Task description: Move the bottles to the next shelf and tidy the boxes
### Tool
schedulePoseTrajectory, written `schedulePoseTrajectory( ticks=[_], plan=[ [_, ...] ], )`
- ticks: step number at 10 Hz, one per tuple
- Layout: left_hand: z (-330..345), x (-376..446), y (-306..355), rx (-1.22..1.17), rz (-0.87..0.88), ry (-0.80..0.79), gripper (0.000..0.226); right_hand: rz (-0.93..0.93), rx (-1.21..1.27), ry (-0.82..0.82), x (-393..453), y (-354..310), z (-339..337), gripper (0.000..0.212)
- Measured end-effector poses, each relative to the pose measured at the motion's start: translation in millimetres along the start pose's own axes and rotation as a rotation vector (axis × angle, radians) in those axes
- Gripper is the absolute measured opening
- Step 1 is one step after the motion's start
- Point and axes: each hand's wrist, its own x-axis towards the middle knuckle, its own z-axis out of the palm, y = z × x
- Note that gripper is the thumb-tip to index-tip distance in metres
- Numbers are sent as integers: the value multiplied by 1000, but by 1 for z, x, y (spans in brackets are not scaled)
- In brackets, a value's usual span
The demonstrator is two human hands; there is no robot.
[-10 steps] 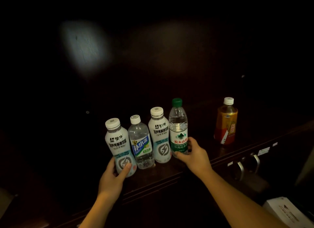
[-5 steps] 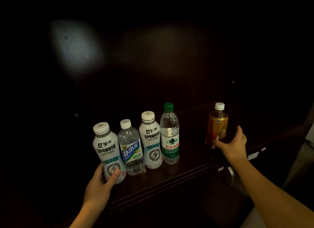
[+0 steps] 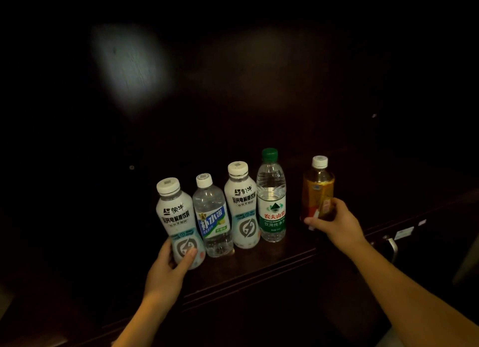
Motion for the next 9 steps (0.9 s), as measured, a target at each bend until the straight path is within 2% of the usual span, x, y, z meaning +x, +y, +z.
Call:
schedulePoseTrajectory(
  ticks=[3,4,5,6,7,8,9],
  plan=[
    [-3,-1,2,-5,-10,-29,53,-46,0,-44,-18,-19,34,91],
    [-3,-1,2,-26,-24,-40,64,-38,4,-43,-19,-19,36,90],
    [-4,-1,0,-9,-36,-17,64,-30,-1,-46,-19,-19,38,90],
    [-3,-2,4,19,-38,-10,73,-24,-21,-11,-20,-19,39,92],
    [-10,-7,5,32,-106,4,102,-62,-21,22,-26,-20,43,86],
    [-33,-26,9,107,-72,-53,104,-98,-34,61,-35,-21,48,75],
    [-71,-48,15,197,88,-110,87,-51,-130,184,-52,-31,52,76]
  ],
)
